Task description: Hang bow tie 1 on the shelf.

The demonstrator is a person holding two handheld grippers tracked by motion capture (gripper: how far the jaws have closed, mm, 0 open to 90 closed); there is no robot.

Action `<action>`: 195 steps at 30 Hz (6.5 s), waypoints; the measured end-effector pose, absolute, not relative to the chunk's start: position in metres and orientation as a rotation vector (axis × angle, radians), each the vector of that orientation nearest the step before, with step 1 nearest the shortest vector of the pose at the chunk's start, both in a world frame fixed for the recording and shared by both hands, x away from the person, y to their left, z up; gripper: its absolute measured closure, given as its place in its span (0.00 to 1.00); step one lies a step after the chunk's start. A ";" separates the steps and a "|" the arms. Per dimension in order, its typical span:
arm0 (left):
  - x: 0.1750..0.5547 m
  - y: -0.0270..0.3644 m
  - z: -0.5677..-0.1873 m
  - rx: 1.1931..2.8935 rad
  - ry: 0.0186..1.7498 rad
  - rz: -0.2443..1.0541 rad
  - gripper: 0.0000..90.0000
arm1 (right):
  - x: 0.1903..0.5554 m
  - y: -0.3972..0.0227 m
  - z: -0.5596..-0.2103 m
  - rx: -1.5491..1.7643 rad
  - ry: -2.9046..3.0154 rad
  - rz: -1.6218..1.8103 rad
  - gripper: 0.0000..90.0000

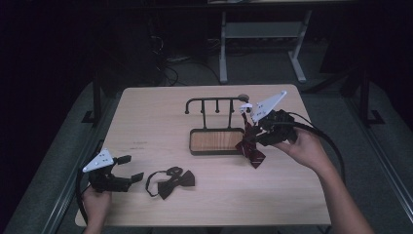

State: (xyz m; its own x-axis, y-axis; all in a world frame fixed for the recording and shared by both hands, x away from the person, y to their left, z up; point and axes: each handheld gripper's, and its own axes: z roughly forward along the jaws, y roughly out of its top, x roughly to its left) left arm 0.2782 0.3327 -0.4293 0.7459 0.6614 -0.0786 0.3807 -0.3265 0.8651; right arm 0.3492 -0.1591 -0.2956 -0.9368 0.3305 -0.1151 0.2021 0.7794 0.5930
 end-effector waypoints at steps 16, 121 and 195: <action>0.281 0.320 -0.425 1.926 0.816 0.255 0.14 | 0.338 -0.166 -0.300 0.419 2.775 0.858 0.69; 0.291 0.261 -0.383 2.283 0.674 0.255 0.99 | 0.283 -0.267 -0.404 0.809 2.631 0.977 0.51; 0.376 0.185 -0.290 2.454 0.409 0.072 0.99 | 0.289 -0.271 -0.413 0.832 2.624 1.019 0.39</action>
State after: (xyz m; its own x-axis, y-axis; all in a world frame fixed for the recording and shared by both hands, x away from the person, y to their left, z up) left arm 0.3757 0.1853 -0.2898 0.9501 0.3080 -0.0487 0.2729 -0.7458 0.6077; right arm 0.2889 -0.2709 -0.4126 -0.8198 0.5725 0.0116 0.4303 0.6026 0.6721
